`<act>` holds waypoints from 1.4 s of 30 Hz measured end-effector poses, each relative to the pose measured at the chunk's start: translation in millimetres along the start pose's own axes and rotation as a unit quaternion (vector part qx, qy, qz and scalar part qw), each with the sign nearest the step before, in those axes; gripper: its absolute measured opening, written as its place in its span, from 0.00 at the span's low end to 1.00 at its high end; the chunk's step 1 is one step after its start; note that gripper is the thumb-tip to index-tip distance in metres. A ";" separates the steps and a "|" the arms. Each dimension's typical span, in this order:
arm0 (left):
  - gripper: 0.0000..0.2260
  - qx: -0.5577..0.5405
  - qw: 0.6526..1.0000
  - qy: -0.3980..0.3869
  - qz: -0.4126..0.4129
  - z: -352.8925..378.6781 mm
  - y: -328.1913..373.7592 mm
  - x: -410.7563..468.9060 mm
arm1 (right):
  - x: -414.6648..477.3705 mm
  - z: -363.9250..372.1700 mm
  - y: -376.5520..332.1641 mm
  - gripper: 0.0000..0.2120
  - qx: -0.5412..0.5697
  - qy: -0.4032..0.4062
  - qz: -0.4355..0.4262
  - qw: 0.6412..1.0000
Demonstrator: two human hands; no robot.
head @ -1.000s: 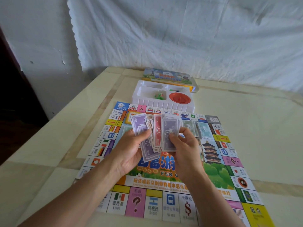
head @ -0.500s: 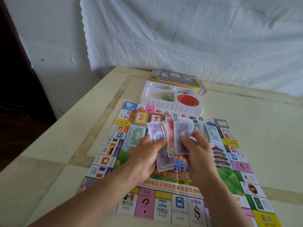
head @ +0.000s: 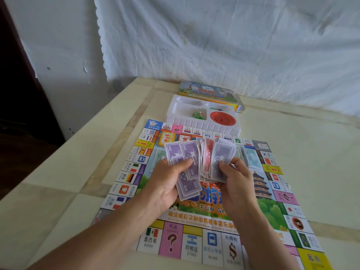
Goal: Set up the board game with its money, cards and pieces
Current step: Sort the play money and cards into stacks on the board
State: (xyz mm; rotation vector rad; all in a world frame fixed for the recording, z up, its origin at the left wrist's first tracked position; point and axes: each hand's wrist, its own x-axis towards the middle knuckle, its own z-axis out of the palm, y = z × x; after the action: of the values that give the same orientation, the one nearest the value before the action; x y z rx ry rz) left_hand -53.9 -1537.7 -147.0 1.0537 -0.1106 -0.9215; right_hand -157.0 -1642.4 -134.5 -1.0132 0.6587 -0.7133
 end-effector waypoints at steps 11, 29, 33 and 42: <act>0.08 0.001 0.999 -0.044 -0.009 2.0 0.7 1.9 | 1.0 0.2 3.7 0.05 -0.049 -0.026 -0.007 0.998; 0.08 0.032 0.998 0.009 0.050 2.6 0.4 2.0 | 0.2 3.6 4.4 0.08 0.016 -0.044 0.041 0.998; 0.08 0.016 0.999 0.004 0.039 2.8 0.3 4.0 | 2.4 2.5 4.1 0.08 0.027 -0.010 0.042 0.999; 0.07 -0.013 0.999 -0.021 0.027 -0.8 1.0 9.0 | -2.7 -0.9 -11.3 0.06 -0.111 0.014 -0.030 0.993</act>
State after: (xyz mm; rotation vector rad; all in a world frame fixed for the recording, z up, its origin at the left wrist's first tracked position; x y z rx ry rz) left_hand -47.2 -1543.3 -149.7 1.0018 -0.1613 -0.8939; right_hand -161.8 -1644.7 -124.1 -1.2334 0.7460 -0.7179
